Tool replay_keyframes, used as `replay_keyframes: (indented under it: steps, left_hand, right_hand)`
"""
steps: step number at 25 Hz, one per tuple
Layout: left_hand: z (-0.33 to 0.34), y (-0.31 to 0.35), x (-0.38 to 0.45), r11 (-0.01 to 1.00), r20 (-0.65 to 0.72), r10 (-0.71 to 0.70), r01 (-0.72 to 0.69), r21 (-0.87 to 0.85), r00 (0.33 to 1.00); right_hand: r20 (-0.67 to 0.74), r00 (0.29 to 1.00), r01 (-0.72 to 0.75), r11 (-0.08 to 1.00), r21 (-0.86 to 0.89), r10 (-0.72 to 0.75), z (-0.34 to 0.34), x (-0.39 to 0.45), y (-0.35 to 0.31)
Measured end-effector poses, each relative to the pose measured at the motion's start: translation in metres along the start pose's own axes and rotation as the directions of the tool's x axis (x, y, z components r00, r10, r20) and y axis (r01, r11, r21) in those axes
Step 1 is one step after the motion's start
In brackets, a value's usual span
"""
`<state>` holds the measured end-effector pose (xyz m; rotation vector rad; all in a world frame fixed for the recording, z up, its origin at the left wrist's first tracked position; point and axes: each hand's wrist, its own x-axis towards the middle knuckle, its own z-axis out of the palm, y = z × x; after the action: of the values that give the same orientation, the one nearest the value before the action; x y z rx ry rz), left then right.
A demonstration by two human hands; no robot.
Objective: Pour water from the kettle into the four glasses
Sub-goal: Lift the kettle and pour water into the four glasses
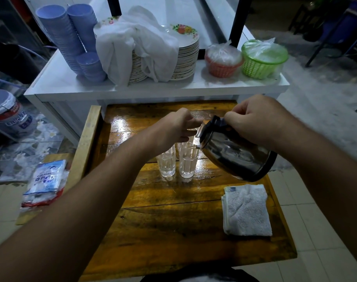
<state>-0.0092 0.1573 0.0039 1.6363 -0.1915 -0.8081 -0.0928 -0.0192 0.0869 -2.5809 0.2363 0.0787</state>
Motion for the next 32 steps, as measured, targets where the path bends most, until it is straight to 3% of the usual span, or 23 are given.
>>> replay_keyframes:
  steps: [4, 12, 19, 26, 32]
  left_hand:
    - [0.003, 0.007, -0.003, 0.999, -0.029, -0.018, 0.017, -0.041, 0.999]
    - [0.004, 0.004, 0.002, 0.998, 0.047, 0.005, -0.008, 0.062, 0.999]
    - [0.017, 0.002, 0.010, 0.968, 0.091, 0.024, -0.046, 0.245, 0.996]
    - [0.024, 0.005, 0.009, 0.926, 0.162, 0.033, -0.091, 0.366, 0.986]
    - [0.035, 0.009, 0.007, 0.921, 0.206, -0.005, -0.076, 0.383, 0.978]
  right_hand:
    - [-0.038, 0.999, 0.030, 1.000, -0.003, -0.030, -0.004, 0.003, 0.000]
    - [-0.045, 0.997, 0.062, 0.997, 0.044, -0.060, 0.001, 0.003, 0.020]
    - [-0.175, 0.985, 0.060, 0.940, 0.336, 0.000, 0.035, -0.011, 0.074]
    - [-0.171, 0.971, -0.006, 0.727, 0.687, 0.169, 0.076, -0.034, 0.109]
    - [-0.117, 0.954, -0.054, 0.541, 0.839, 0.278, 0.103, -0.046, 0.131]
